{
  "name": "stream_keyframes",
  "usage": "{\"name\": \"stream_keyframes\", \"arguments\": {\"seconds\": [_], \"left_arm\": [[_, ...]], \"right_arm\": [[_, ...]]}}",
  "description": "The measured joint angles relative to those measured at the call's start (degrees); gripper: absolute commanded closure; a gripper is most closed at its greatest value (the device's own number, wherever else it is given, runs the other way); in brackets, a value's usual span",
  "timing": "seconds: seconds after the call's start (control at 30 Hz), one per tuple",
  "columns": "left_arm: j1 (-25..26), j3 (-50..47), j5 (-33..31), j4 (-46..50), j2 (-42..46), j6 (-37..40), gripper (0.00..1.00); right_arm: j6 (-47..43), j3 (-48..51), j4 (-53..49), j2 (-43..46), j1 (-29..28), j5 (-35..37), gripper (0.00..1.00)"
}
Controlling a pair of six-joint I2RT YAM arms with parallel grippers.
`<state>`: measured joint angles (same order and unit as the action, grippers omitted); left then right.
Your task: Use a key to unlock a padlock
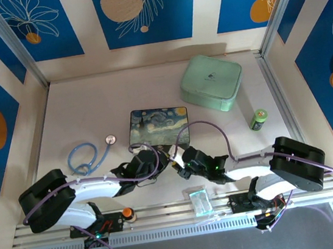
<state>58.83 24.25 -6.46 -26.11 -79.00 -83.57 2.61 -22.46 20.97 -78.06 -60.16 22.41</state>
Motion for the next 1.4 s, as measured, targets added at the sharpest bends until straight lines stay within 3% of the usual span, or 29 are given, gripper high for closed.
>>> {"name": "stream_keyframes", "arguments": {"seconds": [0.23,0.6,1.4], "left_arm": [[-0.11,-0.37,0.0,-0.79,0.0,-0.02,1.0],[-0.04,-1.07,0.68,-3.52,-0.37,-0.15,1.0],[-0.04,-2.01,0.44,-6.08,-0.37,-0.63,1.0]], "right_arm": [[3.93,0.15,0.31,0.17,5.99,-12.41,0.9],[9.94,3.19,4.76,1.03,11.63,-22.62,0.9],[18.43,6.51,4.61,5.16,15.96,-25.88,0.65]]}}
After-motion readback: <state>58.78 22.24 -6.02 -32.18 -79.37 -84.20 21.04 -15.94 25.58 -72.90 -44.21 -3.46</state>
